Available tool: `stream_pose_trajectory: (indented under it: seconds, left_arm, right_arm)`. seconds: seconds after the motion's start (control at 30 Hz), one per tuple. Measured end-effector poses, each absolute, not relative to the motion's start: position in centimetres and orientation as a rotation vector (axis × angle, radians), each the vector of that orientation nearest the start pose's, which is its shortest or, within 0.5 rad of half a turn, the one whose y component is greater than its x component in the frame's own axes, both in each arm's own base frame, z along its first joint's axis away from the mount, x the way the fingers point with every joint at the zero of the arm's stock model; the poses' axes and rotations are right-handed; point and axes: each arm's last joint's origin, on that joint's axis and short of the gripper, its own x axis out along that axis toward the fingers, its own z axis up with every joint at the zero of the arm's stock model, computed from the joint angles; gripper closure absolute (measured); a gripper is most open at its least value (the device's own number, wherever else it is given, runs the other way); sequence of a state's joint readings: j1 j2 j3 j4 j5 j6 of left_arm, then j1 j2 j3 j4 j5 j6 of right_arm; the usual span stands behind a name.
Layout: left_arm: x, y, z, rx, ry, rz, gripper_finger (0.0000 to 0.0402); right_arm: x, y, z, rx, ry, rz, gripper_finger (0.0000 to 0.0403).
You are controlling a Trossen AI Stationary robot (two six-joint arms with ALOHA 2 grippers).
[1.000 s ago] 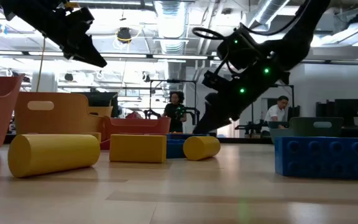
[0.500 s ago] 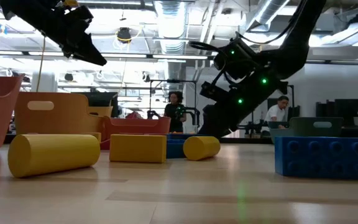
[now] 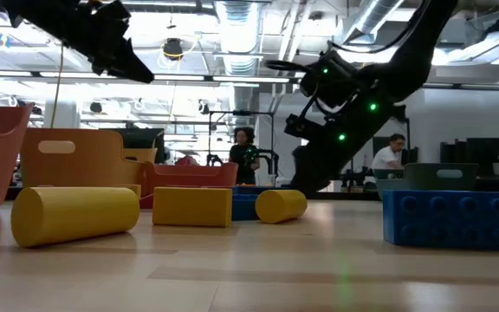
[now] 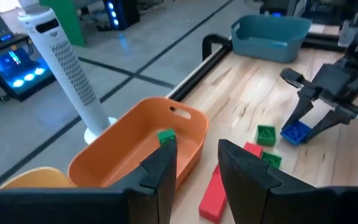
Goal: Sort blocks
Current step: Put the blue game piece into the blue bin
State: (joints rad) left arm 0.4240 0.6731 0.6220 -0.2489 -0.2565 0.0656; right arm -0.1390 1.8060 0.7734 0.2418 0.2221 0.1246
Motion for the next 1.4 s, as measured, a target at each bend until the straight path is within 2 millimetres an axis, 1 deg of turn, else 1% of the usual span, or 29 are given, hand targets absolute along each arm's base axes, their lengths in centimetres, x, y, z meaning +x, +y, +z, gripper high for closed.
stream_pose_trajectory:
  seconds: [0.1, 0.23, 0.37, 0.47, 0.63, 0.73, 0.87, 1.0, 1.1, 1.2, 1.3, 1.4]
  left_arm:
    - [13.7, 7.0, 29.0, 0.057, 0.298, 0.665, 0.0289]
    - [13.8, 7.0, 29.5, 0.081, 0.259, 0.664, 0.0289]
    - [14.1, 7.2, 30.0, 0.083, 0.193, 0.67, 0.0289]
    - [14.5, 7.4, 30.4, 0.12, 0.148, 0.675, 0.0289]
    - [15.4, 7.8, 30.7, 0.236, 0.127, 0.676, 0.0289]
    - [16.1, 8.1, 30.6, 0.273, 0.124, 0.677, 0.0289]
    - [16.9, 8.5, 30.2, 0.306, 0.148, 0.673, 0.0289]
    - [17.8, 8.9, 29.9, 0.31, 0.141, 0.674, 0.0289]
    - [18.3, 9.1, 29.6, 0.294, 0.141, 0.676, 0.0289]
    - [18.6, 9.3, 29.6, 0.275, 0.149, 0.686, 0.0289]
    - [18.7, 9.4, 30.3, 0.27, 0.132, 0.692, 0.0289]
    - [18.7, 9.4, 30.8, 0.235, 0.137, 0.693, 0.0289]
  right_arm:
    - [31.4, -4.9, 12.4, 0.057, 0.81, -0.442, 0.0277]
    - [30.1, -4.6, 14.7, 0.01, 0.82, -0.561, 0.0271]
    - [28.3, -4.6, 15.7, -0.019, 0.866, -0.695, 0.0273]
    - [27.0, -5.0, 15.6, 0.0, 0.885, -0.788, 0.0272]
    - [24.9, -5.7, 14.1, 0.046, 0.909, -0.853, 0.0271]
    - [23.7, -6.1, 13.1, 0.059, 0.943, -0.883, 0.027]
    - [23.3, -6.3, 12.6, 0.065, 0.933, -0.901, 0.027]
    - [23.3, -6.3, 12.4, 0.028, 0.907, -0.871, 0.0269]
    - [23.3, -6.6, 12.5, -0.009, 0.915, -0.859, 0.0269]
    - [23.2, -7.3, 13.2, -0.038, 0.891, -0.86, 0.0269]
    - [22.6, -8.0, 14.5, -0.065, 0.874, -0.868, 0.0269]
    - [21.3, -8.6, 16.5, -0.051, 0.839, -0.905, 0.0269]
